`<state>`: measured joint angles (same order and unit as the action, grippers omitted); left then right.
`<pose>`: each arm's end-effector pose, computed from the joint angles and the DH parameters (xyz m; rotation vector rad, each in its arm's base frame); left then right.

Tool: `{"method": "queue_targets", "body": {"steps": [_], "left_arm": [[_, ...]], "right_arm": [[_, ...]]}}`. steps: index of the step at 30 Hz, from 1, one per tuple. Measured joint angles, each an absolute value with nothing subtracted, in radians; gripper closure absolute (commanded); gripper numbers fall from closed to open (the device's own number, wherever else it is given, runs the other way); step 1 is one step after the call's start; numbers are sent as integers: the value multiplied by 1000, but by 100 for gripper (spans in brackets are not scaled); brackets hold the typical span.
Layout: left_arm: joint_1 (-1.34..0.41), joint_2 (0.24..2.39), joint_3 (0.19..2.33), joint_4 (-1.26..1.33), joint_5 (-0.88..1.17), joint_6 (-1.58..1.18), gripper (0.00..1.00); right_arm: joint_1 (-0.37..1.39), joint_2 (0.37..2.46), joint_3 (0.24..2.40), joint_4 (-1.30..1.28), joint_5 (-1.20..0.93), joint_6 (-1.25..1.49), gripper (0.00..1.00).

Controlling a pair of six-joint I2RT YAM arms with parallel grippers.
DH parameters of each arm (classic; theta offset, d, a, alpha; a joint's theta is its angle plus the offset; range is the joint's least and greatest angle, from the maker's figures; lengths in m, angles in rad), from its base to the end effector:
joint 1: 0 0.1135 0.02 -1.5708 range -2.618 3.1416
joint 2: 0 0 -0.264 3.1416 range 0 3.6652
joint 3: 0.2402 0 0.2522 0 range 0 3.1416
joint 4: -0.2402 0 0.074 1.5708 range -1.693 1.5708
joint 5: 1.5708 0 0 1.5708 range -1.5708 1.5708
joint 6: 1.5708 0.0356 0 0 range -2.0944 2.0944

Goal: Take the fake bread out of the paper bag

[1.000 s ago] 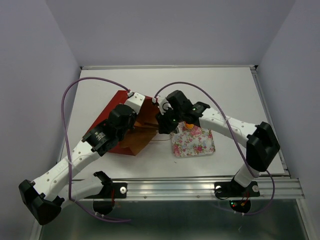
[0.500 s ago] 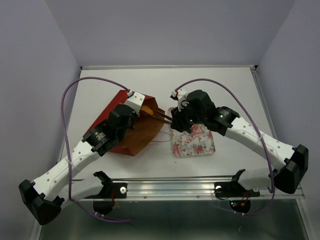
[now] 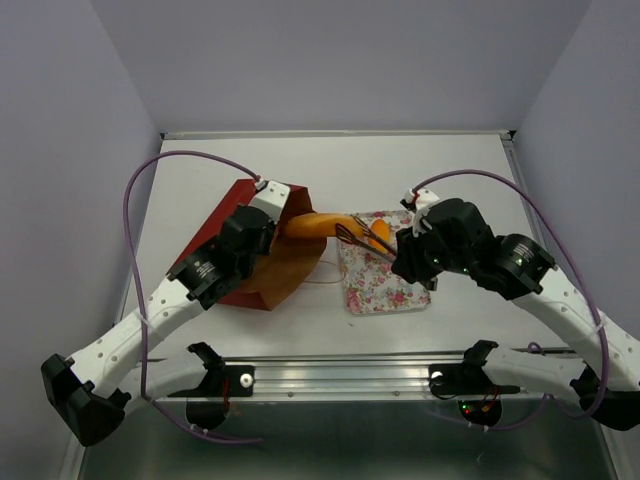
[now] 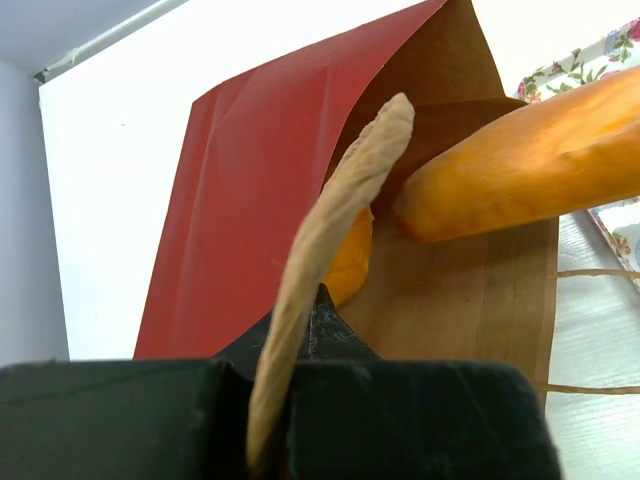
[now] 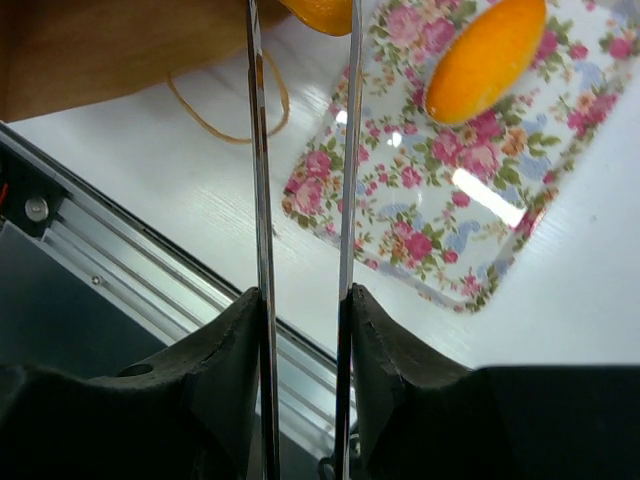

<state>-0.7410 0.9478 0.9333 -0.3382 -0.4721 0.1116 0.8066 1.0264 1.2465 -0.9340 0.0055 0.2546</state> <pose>0.1666 -0.1305 0.3478 0.4844 1.8202 0.0238 0.1330 0.1385 0.3796 -0.6363 2.2574 0.5365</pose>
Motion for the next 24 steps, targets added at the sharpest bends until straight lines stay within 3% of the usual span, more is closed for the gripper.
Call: {"method": "queue_targets", "body": {"steps": [16,24], "left_arm": [[-745,999,966,-333,-509,80,100],[-745,1002,982,-334,-509,70,100]], "right_arm": [[807,866,1494,-1332,378,508,99],[807,933,1409,-1357,564,605,97]]}}
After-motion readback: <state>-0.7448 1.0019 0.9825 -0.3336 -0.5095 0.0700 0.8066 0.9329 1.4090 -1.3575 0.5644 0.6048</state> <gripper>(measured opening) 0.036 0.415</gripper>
